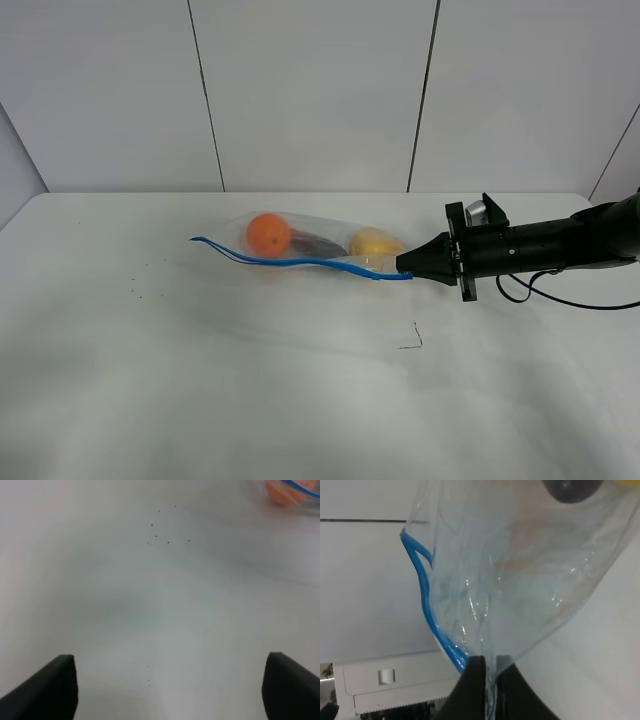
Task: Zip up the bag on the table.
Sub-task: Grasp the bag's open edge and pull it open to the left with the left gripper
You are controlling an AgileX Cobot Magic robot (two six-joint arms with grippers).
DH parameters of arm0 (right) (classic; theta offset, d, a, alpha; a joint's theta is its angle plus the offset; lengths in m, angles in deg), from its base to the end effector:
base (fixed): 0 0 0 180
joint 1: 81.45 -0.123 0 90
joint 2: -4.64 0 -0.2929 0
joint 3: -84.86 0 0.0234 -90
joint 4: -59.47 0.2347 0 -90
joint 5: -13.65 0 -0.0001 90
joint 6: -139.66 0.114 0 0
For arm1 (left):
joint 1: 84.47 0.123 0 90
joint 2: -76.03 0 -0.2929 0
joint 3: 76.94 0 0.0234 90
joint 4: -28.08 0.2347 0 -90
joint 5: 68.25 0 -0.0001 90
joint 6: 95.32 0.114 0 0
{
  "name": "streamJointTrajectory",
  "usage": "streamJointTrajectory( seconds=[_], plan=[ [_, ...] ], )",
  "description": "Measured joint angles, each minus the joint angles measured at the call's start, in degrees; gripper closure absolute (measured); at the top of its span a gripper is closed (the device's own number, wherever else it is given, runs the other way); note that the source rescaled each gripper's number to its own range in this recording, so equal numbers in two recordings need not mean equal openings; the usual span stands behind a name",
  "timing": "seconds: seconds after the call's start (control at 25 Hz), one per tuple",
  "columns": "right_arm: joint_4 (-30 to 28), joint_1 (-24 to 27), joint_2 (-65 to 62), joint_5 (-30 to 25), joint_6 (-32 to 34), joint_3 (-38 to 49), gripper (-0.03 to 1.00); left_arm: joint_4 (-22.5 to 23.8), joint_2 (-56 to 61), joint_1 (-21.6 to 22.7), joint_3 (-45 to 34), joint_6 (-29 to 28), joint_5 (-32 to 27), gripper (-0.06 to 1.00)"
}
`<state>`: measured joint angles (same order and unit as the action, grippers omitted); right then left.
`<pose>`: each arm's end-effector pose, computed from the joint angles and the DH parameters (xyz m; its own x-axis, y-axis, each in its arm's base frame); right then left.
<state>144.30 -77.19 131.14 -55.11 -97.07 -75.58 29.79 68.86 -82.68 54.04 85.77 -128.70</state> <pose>0.3467 0.0803 0.1373 -0.9793 0.1959 -0.0507 0.0216 0.3505 0.9363 -0.0069 0.0027 0.2584 -0.4496 0.0197 -0.8930 -0.0393 0.9984 0.0418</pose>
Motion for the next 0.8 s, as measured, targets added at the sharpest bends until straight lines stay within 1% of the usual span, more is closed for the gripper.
streamJointTrajectory(
  seconds=[0.72,0.8],
  plan=[
    [0.1,0.0,0.0,0.0,-0.1,0.0,0.97,-0.1,0.0,0.0,0.0,0.0,0.0,-0.06],
    [0.1,0.0,0.0,0.0,-0.2,0.0,0.97,-0.8,-0.2,0.0,0.7,0.4,1.1,-0.06]
  ],
)
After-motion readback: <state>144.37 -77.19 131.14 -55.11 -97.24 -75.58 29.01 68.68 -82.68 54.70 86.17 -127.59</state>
